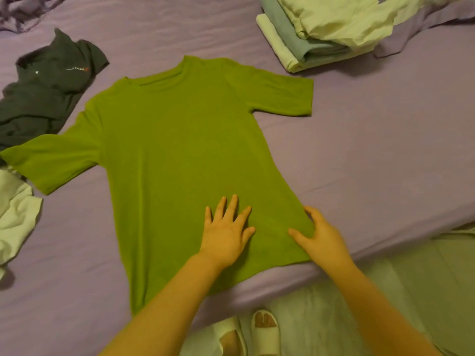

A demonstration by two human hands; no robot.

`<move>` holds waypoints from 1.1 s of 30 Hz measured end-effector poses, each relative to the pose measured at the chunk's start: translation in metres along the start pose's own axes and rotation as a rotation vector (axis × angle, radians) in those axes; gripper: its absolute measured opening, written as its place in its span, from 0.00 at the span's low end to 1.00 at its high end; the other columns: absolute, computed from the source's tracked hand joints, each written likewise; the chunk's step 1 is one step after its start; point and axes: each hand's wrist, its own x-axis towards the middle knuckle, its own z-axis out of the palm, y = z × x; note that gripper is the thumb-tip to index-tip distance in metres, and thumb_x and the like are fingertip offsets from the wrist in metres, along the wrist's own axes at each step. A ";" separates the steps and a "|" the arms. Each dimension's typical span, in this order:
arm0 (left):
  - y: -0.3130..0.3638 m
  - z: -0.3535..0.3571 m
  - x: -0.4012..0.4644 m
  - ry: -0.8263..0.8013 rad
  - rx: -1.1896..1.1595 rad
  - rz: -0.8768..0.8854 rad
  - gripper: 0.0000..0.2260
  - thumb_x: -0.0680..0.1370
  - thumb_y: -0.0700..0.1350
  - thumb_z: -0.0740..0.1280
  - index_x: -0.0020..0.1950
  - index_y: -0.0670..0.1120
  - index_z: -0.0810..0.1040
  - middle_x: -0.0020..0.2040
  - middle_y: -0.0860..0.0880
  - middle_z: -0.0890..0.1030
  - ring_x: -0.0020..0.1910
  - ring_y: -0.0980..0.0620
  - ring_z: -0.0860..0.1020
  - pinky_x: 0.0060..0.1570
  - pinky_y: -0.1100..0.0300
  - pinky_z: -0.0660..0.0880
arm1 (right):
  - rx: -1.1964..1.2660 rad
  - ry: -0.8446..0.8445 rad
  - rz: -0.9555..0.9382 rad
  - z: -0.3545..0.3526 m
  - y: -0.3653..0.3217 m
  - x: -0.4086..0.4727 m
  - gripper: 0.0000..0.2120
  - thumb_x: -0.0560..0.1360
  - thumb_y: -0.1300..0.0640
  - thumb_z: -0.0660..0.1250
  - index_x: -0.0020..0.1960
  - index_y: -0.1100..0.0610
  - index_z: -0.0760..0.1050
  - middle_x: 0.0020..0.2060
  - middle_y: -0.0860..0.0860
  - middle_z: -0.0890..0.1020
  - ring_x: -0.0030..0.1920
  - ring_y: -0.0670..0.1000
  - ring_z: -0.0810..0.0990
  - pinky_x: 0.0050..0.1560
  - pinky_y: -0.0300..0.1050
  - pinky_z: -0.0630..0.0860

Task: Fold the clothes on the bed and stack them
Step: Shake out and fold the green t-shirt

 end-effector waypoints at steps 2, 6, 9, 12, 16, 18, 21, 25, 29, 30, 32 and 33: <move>0.004 0.009 -0.015 -0.028 -0.037 0.000 0.28 0.78 0.66 0.44 0.77 0.58 0.54 0.79 0.47 0.46 0.77 0.43 0.46 0.72 0.40 0.45 | 0.056 -0.008 -0.089 0.003 -0.003 -0.010 0.26 0.73 0.57 0.71 0.68 0.52 0.67 0.62 0.53 0.77 0.58 0.55 0.78 0.54 0.44 0.74; 0.014 0.022 -0.044 0.047 -0.164 0.001 0.33 0.78 0.66 0.38 0.67 0.55 0.74 0.72 0.43 0.69 0.70 0.38 0.68 0.64 0.34 0.63 | 0.582 0.025 -0.019 0.006 -0.003 -0.020 0.18 0.76 0.67 0.65 0.61 0.52 0.68 0.51 0.53 0.79 0.37 0.40 0.80 0.29 0.36 0.75; 0.021 0.032 -0.065 0.047 -0.253 -0.018 0.45 0.68 0.73 0.28 0.73 0.58 0.65 0.78 0.48 0.54 0.77 0.45 0.50 0.73 0.42 0.46 | 0.441 0.135 0.161 0.004 0.012 -0.017 0.17 0.75 0.60 0.68 0.62 0.58 0.70 0.51 0.58 0.79 0.33 0.44 0.80 0.31 0.42 0.77; 0.026 0.043 -0.077 0.084 -0.268 -0.017 0.45 0.66 0.76 0.33 0.75 0.56 0.62 0.79 0.49 0.49 0.78 0.48 0.44 0.73 0.43 0.40 | 0.323 0.142 0.134 0.005 0.018 -0.020 0.18 0.73 0.59 0.71 0.60 0.58 0.71 0.55 0.59 0.79 0.53 0.57 0.79 0.53 0.53 0.76; 0.034 0.055 -0.082 0.076 -0.235 -0.021 0.38 0.70 0.71 0.46 0.76 0.53 0.61 0.79 0.46 0.49 0.78 0.44 0.46 0.73 0.42 0.42 | 0.539 0.036 0.096 0.007 0.020 -0.022 0.13 0.76 0.67 0.65 0.57 0.57 0.68 0.44 0.58 0.78 0.25 0.43 0.79 0.25 0.38 0.76; 0.037 0.056 -0.083 0.094 -0.230 -0.053 0.30 0.76 0.65 0.55 0.76 0.53 0.62 0.79 0.45 0.49 0.77 0.43 0.46 0.73 0.42 0.43 | 0.345 0.148 0.109 0.007 0.030 -0.021 0.13 0.76 0.65 0.65 0.60 0.63 0.69 0.44 0.61 0.78 0.22 0.43 0.77 0.22 0.36 0.71; 0.031 0.058 -0.084 0.117 -0.201 -0.135 0.26 0.78 0.55 0.63 0.75 0.54 0.62 0.78 0.43 0.51 0.77 0.41 0.47 0.73 0.41 0.47 | -0.007 0.208 0.009 0.003 0.040 -0.019 0.17 0.75 0.59 0.68 0.62 0.61 0.69 0.54 0.60 0.80 0.49 0.59 0.81 0.41 0.46 0.71; 0.020 0.061 -0.081 0.204 -0.132 -0.138 0.25 0.67 0.48 0.76 0.62 0.48 0.78 0.62 0.38 0.75 0.61 0.33 0.73 0.53 0.41 0.73 | -0.390 0.193 -0.114 0.007 0.038 -0.014 0.20 0.74 0.57 0.69 0.64 0.59 0.71 0.57 0.61 0.76 0.58 0.63 0.73 0.55 0.56 0.71; 0.013 0.056 -0.076 0.309 -0.020 -0.024 0.13 0.65 0.47 0.70 0.48 0.48 0.81 0.42 0.47 0.79 0.42 0.43 0.78 0.35 0.54 0.74 | -0.482 0.061 -0.341 0.030 0.016 -0.008 0.23 0.72 0.58 0.71 0.66 0.59 0.72 0.64 0.63 0.72 0.64 0.65 0.69 0.61 0.59 0.70; 0.012 0.056 -0.075 0.310 0.003 0.018 0.09 0.65 0.48 0.68 0.44 0.49 0.81 0.39 0.49 0.78 0.40 0.45 0.77 0.34 0.56 0.72 | -0.525 0.025 -0.410 0.039 0.012 -0.007 0.24 0.71 0.57 0.72 0.66 0.57 0.73 0.67 0.63 0.69 0.67 0.66 0.67 0.62 0.61 0.70; 0.008 0.058 -0.071 0.274 0.040 0.085 0.05 0.64 0.49 0.68 0.38 0.51 0.79 0.35 0.52 0.77 0.37 0.48 0.76 0.32 0.59 0.69 | -0.706 -0.032 -0.461 0.049 0.005 -0.005 0.26 0.74 0.50 0.68 0.71 0.48 0.67 0.74 0.60 0.61 0.73 0.64 0.59 0.66 0.63 0.64; 0.006 0.056 -0.069 0.256 0.020 0.109 0.05 0.64 0.50 0.68 0.37 0.52 0.80 0.34 0.53 0.78 0.36 0.49 0.77 0.32 0.60 0.69 | -0.781 -0.077 -0.403 0.050 0.006 -0.004 0.27 0.78 0.46 0.61 0.75 0.45 0.59 0.76 0.56 0.54 0.76 0.60 0.53 0.69 0.63 0.58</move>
